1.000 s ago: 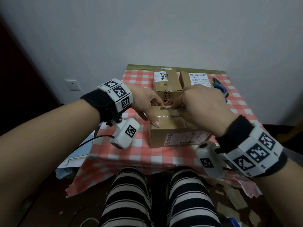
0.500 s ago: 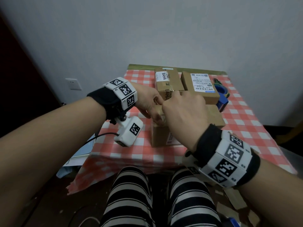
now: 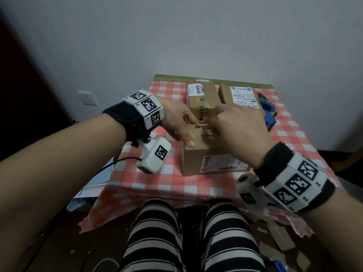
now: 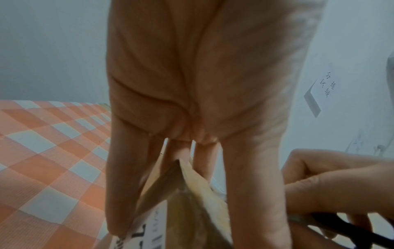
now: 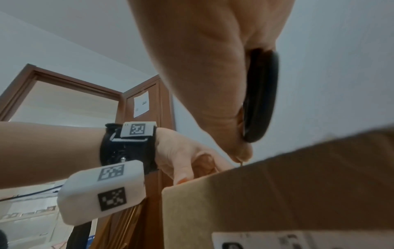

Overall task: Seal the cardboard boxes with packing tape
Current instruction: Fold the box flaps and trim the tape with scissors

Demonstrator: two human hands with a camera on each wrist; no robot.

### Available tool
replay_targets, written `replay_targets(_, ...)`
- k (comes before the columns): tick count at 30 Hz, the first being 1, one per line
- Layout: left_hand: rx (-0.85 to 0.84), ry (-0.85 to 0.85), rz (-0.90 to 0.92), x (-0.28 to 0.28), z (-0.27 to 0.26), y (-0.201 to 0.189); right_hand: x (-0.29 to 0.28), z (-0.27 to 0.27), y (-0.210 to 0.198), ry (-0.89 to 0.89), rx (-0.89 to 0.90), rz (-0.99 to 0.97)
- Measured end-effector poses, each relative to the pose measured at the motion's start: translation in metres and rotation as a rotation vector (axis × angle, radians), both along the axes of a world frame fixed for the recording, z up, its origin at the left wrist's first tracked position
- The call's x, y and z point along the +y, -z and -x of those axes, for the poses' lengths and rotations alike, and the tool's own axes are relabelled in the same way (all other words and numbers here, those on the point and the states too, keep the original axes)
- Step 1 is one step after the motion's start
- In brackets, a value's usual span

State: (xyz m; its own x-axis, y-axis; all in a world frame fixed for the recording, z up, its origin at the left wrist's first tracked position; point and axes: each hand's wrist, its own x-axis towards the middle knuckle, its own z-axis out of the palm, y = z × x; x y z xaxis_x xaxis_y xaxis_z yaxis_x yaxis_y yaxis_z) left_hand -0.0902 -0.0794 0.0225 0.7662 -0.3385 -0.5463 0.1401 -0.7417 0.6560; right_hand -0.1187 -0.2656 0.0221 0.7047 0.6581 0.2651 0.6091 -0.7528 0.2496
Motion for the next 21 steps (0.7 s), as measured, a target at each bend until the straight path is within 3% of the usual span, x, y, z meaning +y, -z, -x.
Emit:
replay_targets(8, 0.025, -0.002, 0.006, -0.001, -0.001, -0.001, -0.019, -0.025, 0.01, -0.175, 0.062, -0.172)
replay_targets(18, 0.032, 0.021, -0.005, -0.001, 0.0, -0.003, -0.027, -0.043, 0.014, -0.133, 0.257, -0.273)
replay_targets(21, 0.031, 0.031, -0.019, -0.002, 0.0, -0.003, -0.029, -0.053, 0.019, -0.135, 0.406, -0.378)
